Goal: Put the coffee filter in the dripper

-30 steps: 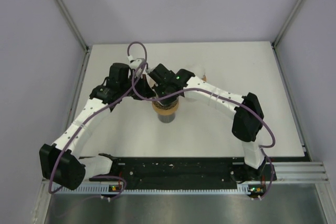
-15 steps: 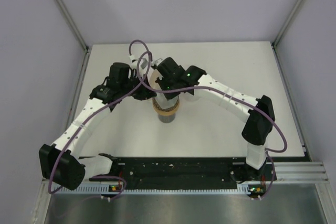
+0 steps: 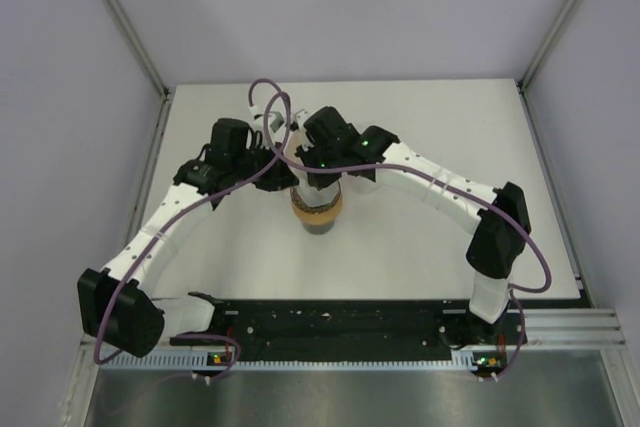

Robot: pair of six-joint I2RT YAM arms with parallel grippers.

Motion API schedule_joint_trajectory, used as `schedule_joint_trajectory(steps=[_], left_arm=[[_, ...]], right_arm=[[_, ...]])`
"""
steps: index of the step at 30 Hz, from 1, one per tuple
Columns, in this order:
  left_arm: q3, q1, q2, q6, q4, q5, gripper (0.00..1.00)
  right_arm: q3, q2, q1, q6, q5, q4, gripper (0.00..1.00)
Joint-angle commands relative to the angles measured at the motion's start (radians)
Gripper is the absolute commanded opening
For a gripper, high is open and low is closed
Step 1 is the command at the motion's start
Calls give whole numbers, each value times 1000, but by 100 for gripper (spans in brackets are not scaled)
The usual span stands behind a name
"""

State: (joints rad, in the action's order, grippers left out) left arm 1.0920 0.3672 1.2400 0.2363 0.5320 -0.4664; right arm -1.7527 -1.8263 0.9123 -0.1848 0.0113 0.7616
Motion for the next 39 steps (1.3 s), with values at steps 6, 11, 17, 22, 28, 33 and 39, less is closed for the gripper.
schedule_joint_trajectory(steps=[6,11,17,22,28,33,39], left_arm=[[54,9,15,-77,68,-35,40],[81,9,4,-83,27,-26,58],[65,9,52,-80,-7,-26,57],[80,9,75,-81,-1,-6,53],[131,9,32,-86,39,-43,61],[125,9,18,-89,28,-11,61],[108,10,75,-127,19,5,51]], right_arm=[[32,4,-24,5,76,-140,0],[41,1,-24,1,90,-146,0],[55,7,-24,-7,101,-157,0],[58,6,-24,-8,113,-162,0],[76,12,-30,-7,104,-162,0],[81,15,-32,-8,110,-165,0],[82,15,-30,-10,119,-166,0]])
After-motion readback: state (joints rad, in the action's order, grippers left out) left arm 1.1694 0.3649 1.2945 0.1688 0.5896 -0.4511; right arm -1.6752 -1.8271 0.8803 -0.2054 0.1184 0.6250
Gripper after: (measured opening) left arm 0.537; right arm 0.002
